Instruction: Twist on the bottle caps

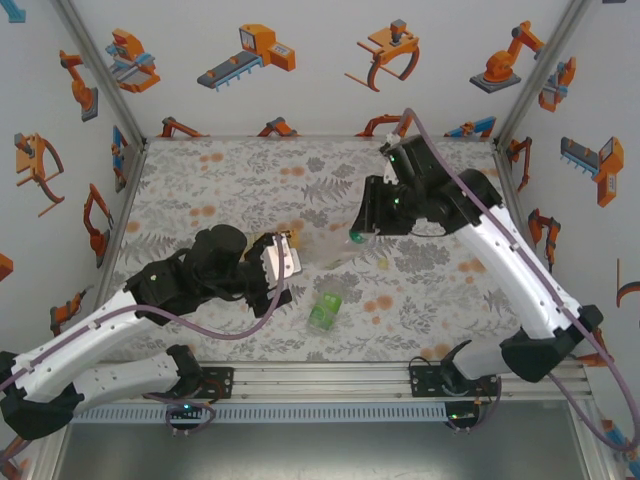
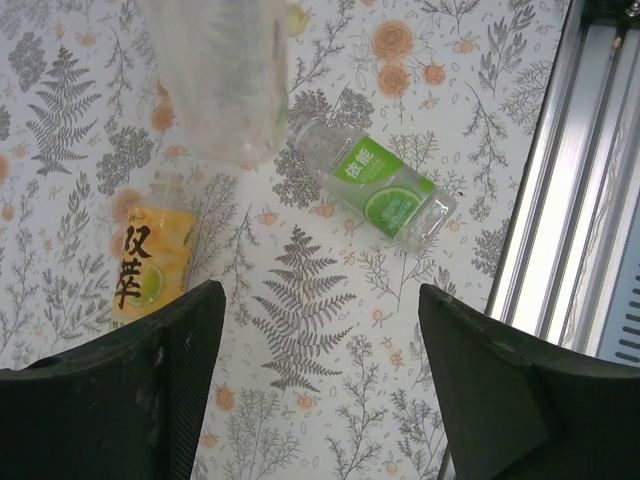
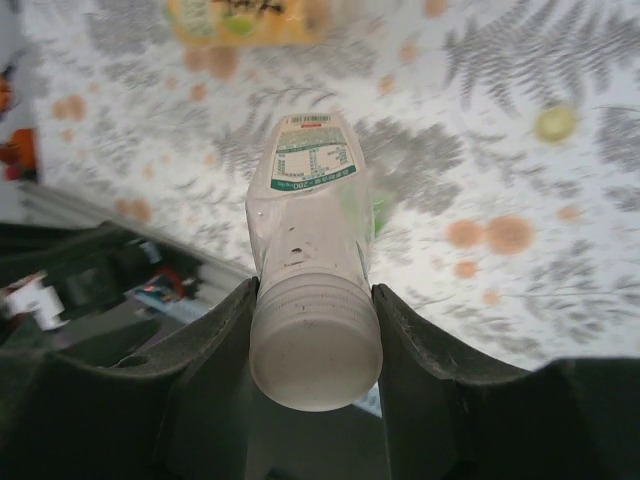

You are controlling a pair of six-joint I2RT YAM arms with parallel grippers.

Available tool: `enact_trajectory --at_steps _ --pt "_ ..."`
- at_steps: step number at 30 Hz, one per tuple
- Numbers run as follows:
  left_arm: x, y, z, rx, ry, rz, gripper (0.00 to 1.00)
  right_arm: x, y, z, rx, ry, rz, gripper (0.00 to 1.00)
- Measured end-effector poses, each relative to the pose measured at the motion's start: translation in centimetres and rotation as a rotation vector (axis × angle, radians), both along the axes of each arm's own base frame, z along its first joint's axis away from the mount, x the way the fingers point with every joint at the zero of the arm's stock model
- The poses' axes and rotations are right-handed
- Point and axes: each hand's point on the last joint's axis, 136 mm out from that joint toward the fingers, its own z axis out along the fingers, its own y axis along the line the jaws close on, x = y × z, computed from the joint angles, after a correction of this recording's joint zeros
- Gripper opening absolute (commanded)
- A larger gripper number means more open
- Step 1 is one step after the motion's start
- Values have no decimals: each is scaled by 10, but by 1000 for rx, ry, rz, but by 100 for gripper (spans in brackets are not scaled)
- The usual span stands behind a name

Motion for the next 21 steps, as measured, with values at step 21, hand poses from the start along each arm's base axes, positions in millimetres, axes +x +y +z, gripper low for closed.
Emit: enact_trajectory --at_steps 21 --pt "16 18 -11 -85 121 255 71 206 -101 -72 -387 -8 -103 21"
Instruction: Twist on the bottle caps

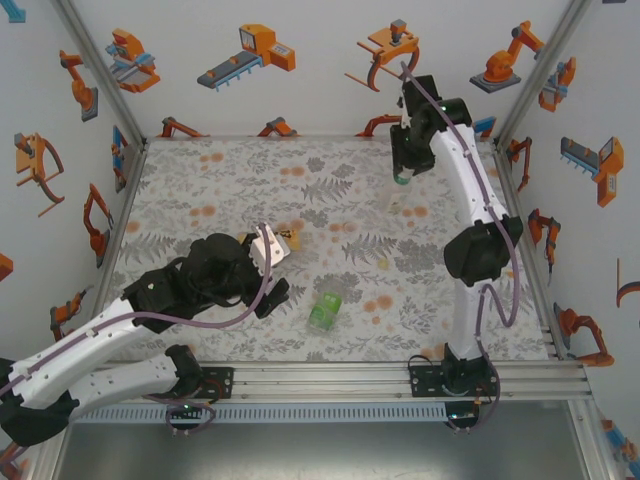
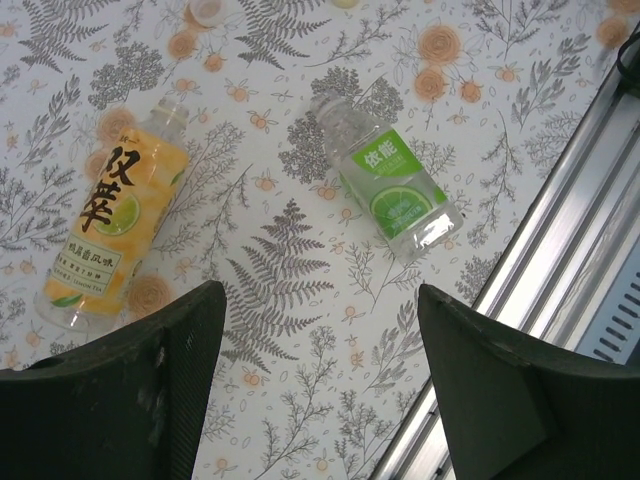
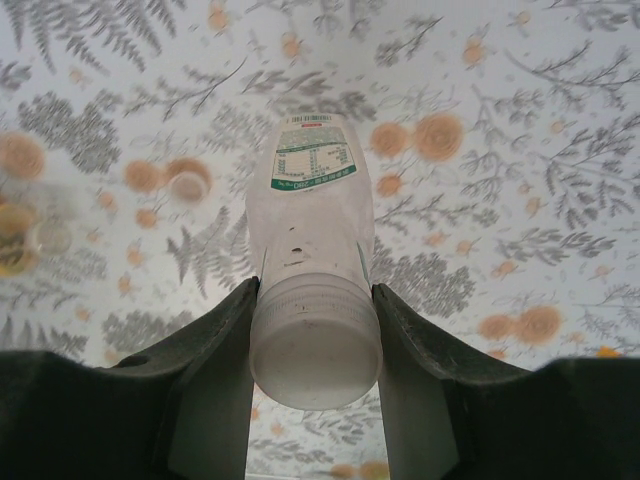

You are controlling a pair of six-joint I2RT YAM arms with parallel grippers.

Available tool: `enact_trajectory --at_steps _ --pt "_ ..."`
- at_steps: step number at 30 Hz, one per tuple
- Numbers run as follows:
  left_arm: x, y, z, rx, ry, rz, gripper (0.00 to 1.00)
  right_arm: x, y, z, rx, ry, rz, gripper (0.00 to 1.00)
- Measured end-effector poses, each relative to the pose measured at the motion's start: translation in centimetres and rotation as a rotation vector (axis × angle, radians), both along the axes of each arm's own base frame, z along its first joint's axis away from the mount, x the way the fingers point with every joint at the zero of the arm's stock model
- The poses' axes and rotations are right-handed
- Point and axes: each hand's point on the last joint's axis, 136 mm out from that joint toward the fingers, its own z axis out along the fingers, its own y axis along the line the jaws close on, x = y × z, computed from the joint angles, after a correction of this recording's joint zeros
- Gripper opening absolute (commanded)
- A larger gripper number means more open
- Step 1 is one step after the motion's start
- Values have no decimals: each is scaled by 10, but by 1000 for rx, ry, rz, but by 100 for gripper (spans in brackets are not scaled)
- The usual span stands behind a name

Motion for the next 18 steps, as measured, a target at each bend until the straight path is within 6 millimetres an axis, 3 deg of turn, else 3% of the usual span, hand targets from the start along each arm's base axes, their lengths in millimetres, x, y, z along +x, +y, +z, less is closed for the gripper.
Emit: enact_trajectory --at_steps 6,11,18 --pt "1 0 1 -10 7 14 71 31 -33 -18 -25 4 -59 21" --pt "2 -1 -1 -8 13 17 71 42 -54 -30 -42 19 -87 21" --pt "4 -4 -6 5 28 20 71 44 -62 -37 -51 30 -90 27"
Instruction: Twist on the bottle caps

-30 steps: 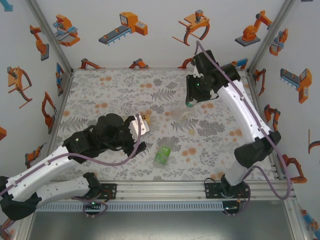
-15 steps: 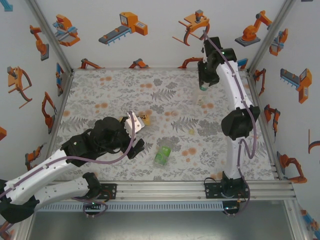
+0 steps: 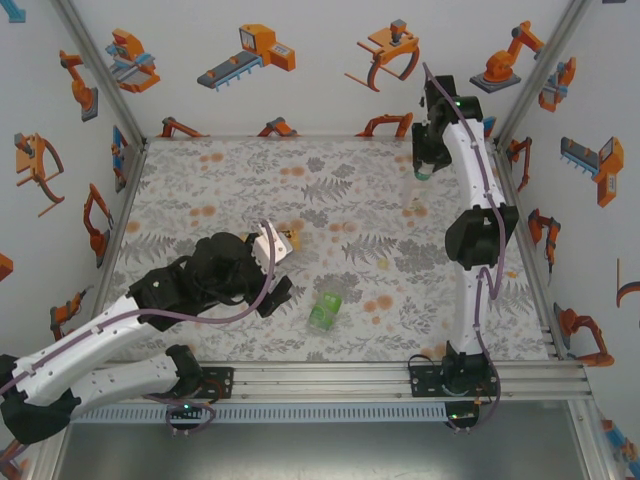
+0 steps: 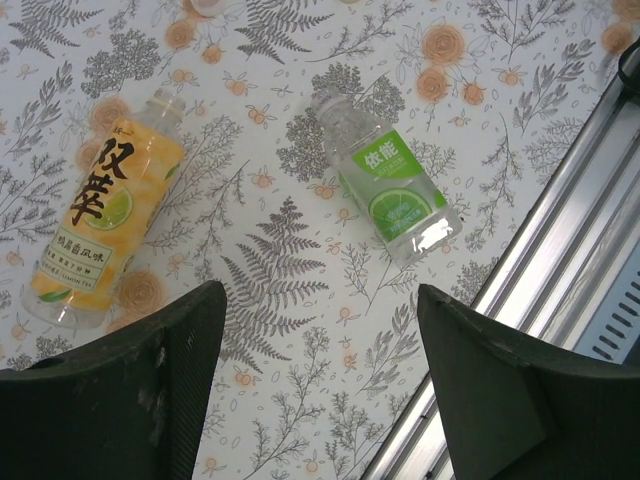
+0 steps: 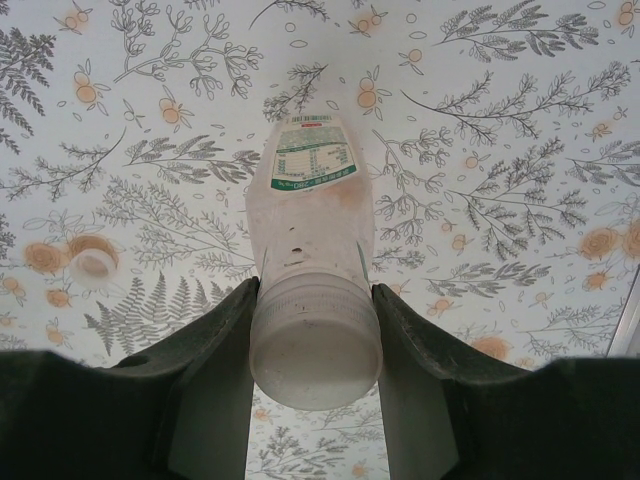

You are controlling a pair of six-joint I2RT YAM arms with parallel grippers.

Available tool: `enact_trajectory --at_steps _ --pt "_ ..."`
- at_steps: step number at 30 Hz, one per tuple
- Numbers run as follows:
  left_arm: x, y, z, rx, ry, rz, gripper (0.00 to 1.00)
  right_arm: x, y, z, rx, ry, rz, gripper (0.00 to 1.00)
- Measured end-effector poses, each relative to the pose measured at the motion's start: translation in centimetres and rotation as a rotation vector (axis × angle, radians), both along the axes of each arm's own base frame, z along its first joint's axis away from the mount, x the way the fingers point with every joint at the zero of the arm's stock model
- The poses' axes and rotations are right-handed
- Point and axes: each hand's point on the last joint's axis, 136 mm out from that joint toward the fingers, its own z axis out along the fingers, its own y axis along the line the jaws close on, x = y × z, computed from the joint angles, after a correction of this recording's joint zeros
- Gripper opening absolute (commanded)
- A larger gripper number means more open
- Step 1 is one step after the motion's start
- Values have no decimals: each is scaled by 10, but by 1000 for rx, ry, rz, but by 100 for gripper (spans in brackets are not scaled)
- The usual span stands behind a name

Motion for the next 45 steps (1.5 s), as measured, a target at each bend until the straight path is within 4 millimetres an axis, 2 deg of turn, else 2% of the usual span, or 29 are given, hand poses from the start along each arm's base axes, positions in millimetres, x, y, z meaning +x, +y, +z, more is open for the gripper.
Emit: enact_trajectory --at_steps 15,27,31,35,40,45 --pt "1 -4 -6 14 15 -2 72 2 0 -1 -4 -1 8 52" --pt "2 -5 -8 17 27 2 72 5 -4 8 -25 -30 -2 56" --pt "5 -5 -11 20 41 26 72 2 -4 19 -23 -51 -3 56" --pt "11 -7 -16 25 72 73 72 -10 -6 41 -19 -81 -4 56" --pt "22 -11 -18 17 123 163 72 -39 -10 72 -10 -117 -11 56" --pt "32 -18 -29 21 206 254 73 -74 -14 80 5 -116 -31 56"
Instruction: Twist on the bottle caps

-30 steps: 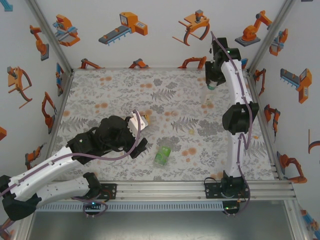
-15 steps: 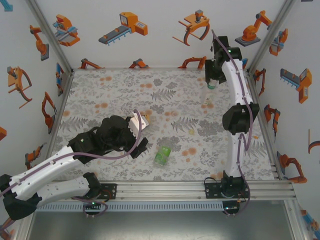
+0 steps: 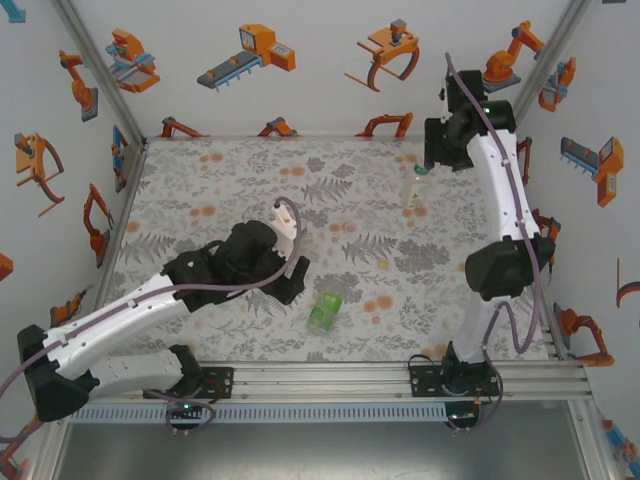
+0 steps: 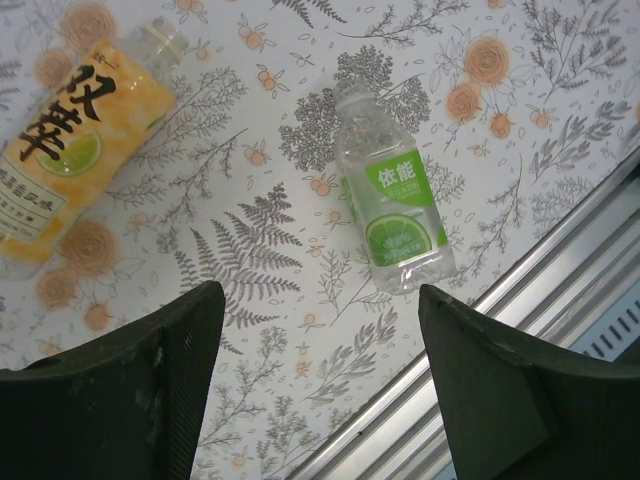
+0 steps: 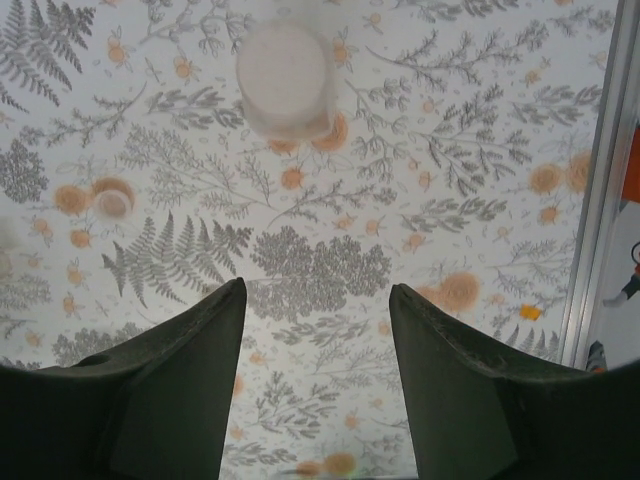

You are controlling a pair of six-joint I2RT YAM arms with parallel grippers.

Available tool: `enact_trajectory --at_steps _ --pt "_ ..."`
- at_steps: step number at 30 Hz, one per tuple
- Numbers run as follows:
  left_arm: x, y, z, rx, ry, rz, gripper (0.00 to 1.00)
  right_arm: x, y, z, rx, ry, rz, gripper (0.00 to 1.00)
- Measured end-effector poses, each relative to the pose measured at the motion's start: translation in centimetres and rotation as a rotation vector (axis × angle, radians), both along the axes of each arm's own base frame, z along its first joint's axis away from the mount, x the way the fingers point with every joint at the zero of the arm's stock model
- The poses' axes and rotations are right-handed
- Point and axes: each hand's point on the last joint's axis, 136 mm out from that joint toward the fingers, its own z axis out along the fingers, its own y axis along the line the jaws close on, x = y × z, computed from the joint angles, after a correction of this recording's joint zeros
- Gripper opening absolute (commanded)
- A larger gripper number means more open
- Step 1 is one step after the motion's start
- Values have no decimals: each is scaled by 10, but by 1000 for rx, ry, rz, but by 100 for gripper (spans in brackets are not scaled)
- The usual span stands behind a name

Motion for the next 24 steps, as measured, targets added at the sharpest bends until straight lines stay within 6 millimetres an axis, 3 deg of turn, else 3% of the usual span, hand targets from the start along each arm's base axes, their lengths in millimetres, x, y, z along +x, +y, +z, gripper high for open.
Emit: enact_trajectory --at_steps 9,14,24 --pt "7 -12 -32 17 160 138 73 -64 -5 -16 43 29 -32 56" --pt "-3 -32 -50 60 201 145 75 -97 -7 -28 66 39 -46 56" --pt "-14 -66 -85 163 223 134 78 -136 -7 -47 98 58 -54 57"
